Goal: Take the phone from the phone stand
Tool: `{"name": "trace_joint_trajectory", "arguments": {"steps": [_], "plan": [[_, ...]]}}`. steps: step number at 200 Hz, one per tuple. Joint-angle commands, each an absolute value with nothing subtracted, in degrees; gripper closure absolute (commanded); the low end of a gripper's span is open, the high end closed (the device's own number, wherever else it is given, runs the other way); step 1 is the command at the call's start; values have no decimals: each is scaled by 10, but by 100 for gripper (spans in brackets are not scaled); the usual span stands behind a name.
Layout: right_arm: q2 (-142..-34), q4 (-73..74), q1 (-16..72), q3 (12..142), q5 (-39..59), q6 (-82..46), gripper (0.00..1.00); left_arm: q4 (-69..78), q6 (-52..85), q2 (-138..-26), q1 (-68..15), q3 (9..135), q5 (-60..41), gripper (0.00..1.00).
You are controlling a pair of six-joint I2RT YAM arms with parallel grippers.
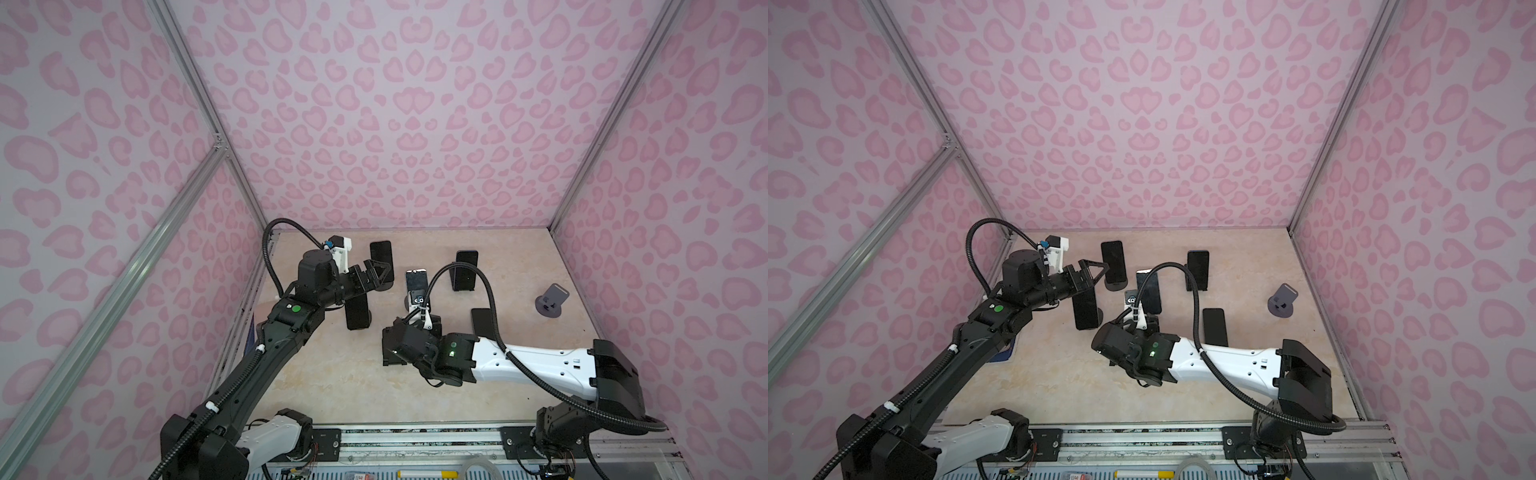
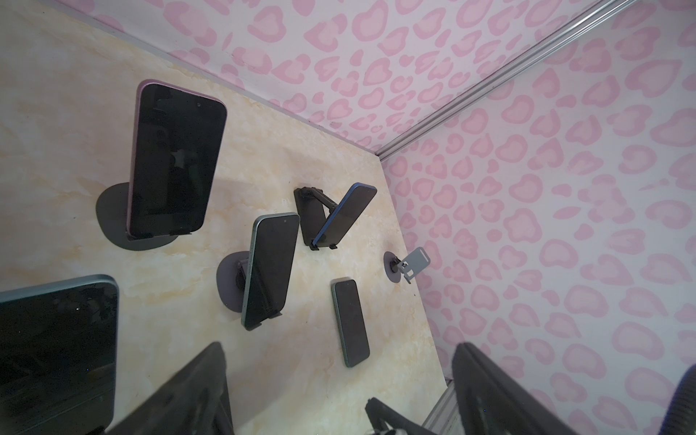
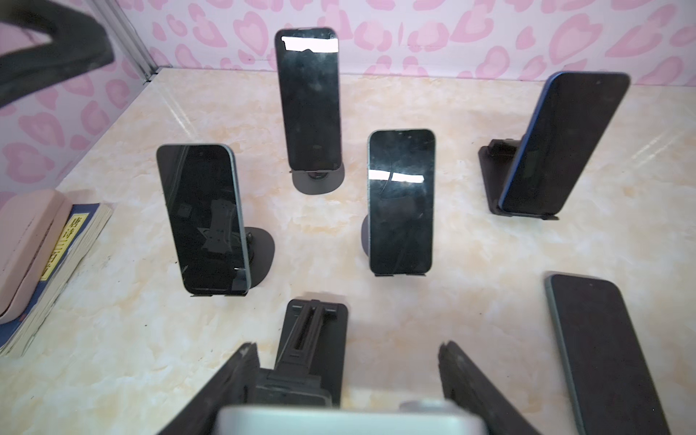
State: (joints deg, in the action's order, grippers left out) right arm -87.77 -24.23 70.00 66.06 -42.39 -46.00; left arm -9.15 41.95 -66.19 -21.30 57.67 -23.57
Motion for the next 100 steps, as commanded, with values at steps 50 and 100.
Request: {"name": "trace_joint_trajectory", "arguments": {"steps": [50, 100], "plan": [[-760, -258, 624, 551, -420, -406, 31, -70, 412, -660, -224, 575, -228, 3], [-721, -260, 534, 524, -349, -352, 32, -73, 400, -671, -262, 578, -231, 3]]}}
